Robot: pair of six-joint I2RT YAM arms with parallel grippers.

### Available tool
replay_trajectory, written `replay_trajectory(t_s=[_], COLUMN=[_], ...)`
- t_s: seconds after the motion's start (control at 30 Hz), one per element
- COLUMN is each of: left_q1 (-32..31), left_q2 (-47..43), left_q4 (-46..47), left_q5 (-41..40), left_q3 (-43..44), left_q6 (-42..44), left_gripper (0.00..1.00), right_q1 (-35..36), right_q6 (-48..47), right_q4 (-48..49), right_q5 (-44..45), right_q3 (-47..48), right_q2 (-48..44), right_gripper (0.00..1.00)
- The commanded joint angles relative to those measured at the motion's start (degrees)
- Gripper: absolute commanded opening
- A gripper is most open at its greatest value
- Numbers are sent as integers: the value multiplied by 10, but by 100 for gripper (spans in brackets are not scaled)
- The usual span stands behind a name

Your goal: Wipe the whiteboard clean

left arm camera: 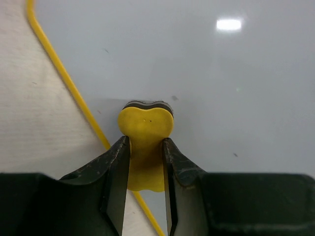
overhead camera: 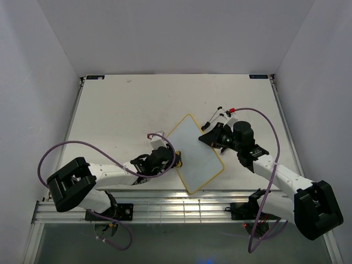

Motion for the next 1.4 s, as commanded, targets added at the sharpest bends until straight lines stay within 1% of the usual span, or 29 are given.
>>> replay_trajectory(t_s=[0.0,0.17,0.3,0.47,0.5,0.53,0.7,0.83,0.87,1.0,1.13,1.23,1.27,1.37], left_q1=[44,120,137,135,133,128,70,21,3,-30,-30,-4,16,56], left_q2=[-28,-22,-11,-18,-18,-24,-32,-31,-30,-20,-16,-19,-22,-41], left_q4=[17,34,58,135,135,157,197,210,210,209,191,172,172,173], left_q5=[0,23,32,67,68,66,29,11,9,16,19,32,45,47], left_q3=[-26,-34,-29,-48,-48,-57,-62,-56,-49,-24,-19,-24,-31,-63], left_q6=[19,36,52,55,56,59,79,79,78,81,76,74,66,63], left_gripper=[0,0,0,0,0,0,0,0,0,0,0,0,0,0], right_q1=[8,8,8,8,8,8,8,8,8,8,8,7,7,7], right_q6=[33,34,38,50,53,57,80,94,95,98,99,101,101,103], right_q4=[25,21,22,28,32,35,51,63,63,62,60,57,54,50], right_q5=[-46,-60,-54,-56,-57,-58,-58,-61,-61,-63,-62,-63,-63,-64], right_q3=[10,7,3,10,11,12,15,19,21,33,41,47,49,58], right_q2=[-39,-56,-67,-65,-64,-63,-62,-63,-63,-63,-73,-83,-86,-95], right_gripper=[8,8,8,8,8,8,8,8,8,8,8,8,8,8])
